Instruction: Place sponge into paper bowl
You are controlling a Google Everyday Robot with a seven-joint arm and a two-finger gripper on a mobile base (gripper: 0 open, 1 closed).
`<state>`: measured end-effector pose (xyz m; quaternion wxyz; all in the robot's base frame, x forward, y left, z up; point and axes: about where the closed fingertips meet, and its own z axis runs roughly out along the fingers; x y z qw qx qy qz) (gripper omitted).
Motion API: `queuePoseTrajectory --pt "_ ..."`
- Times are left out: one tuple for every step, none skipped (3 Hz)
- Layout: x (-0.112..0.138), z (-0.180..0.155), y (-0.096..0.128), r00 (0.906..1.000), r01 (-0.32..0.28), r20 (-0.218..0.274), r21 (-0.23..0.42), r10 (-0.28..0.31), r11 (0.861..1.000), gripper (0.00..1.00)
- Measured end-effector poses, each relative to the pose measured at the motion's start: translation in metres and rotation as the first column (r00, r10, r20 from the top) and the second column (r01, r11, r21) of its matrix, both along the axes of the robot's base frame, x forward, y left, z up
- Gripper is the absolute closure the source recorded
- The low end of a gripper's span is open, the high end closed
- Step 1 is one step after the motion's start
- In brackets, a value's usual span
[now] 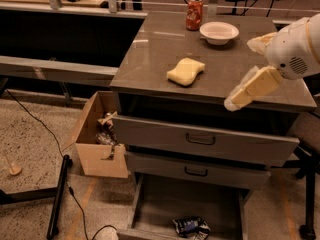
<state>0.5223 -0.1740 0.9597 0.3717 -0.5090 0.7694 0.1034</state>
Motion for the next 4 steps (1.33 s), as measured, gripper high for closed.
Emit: queuePoseTrajectory --pt "0.022 -0.028 0.003 0.9977 0.036 0.051 0.147 -0.044 0.989 0.0" --pt "0.041 -0.063 0.005 0.9891 0.089 0.088 0.278 -0.118 0.957 0.0" --pt "0.058 -0.055 0.0 0.9739 0.13 0.141 0.3 -0.178 0.945 0.0" --pt "0.063 -0.057 0.006 0.9659 0.152 0.162 0.279 -0.202 0.948 0.0"
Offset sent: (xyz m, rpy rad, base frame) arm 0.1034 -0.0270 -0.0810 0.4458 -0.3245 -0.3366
